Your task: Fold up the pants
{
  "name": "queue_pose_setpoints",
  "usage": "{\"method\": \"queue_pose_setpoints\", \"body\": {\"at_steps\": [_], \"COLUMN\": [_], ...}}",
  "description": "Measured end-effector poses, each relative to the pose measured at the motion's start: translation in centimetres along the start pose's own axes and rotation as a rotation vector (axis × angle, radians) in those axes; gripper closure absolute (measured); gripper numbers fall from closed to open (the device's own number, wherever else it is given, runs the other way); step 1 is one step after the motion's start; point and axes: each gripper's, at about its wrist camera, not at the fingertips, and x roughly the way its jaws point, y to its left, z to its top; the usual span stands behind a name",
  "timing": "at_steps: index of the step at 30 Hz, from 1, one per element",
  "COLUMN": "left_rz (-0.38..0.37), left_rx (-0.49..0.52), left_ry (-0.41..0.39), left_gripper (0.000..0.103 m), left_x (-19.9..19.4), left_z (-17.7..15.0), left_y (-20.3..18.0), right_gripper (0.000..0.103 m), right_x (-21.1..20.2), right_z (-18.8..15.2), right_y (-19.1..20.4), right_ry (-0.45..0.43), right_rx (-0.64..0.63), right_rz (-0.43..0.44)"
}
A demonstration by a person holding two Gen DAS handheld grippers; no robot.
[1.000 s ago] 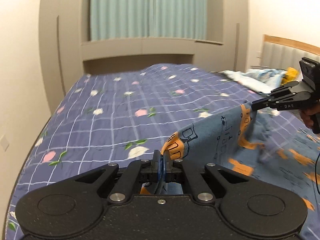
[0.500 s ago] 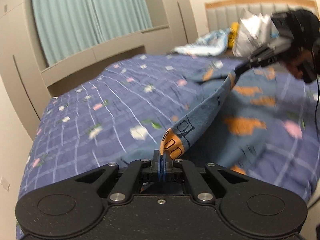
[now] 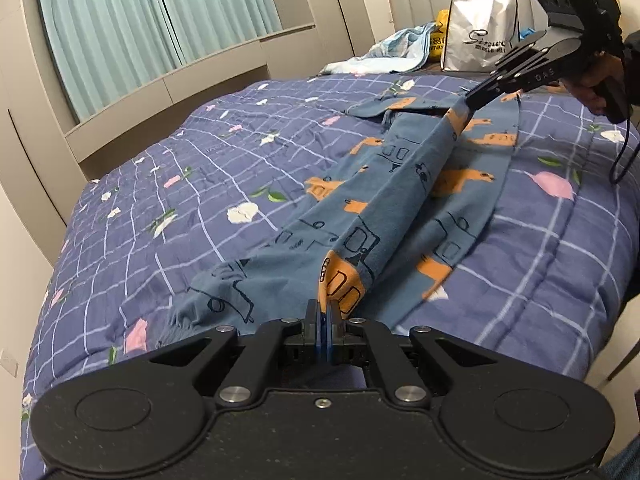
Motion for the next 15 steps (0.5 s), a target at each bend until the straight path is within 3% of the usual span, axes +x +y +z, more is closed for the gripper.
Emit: {"method": "queue_pose_setpoints", "body": {"at_steps": [4, 7, 9, 12, 14, 15], "left_rz": [-0.005, -0.013, -0.027, -0.033, -0.025, -0.026], "left_rx": [-0.014, -0.065, -0.127, -0.203, -0.236, -0.255], "left_ry": [0.024, 0.034, 0.028, 0.013, 0.002, -0.006], "left_gripper": [0.101, 0.095, 0.086, 0.064, 0.04, 0.035], "left_x": [0.6, 1.2, 1.1, 0.7, 0.5, 0.3], "left_z": [-0.8, -1.3, -1.3, -1.0, -0.5, -0.2], "left_y": [-0.5, -0.6, -0.4, -0.6, -1.2, -1.5], "right_gripper": [0.102, 0.102, 0.102, 0.1, 0.095, 0.09], "right_x": [-0.3, 0.3, 0.6, 0.9, 0.8, 0.7], "right_z": [-1.1, -2.2, -2.7, -3.2, -3.6, -3.7], "right_y": [1.0, 1.2, 1.4, 1.3, 1.3, 1.1], "right_ry": [0.033, 0.053, 0.058, 0.059, 0.052, 0.045], "right_rx": [-0.024, -0.011, -0.016, 0.003, 0.018, 0.027], "right_rz": [0.01, 0.009, 0.004, 0.001, -0.001, -0.001]}}
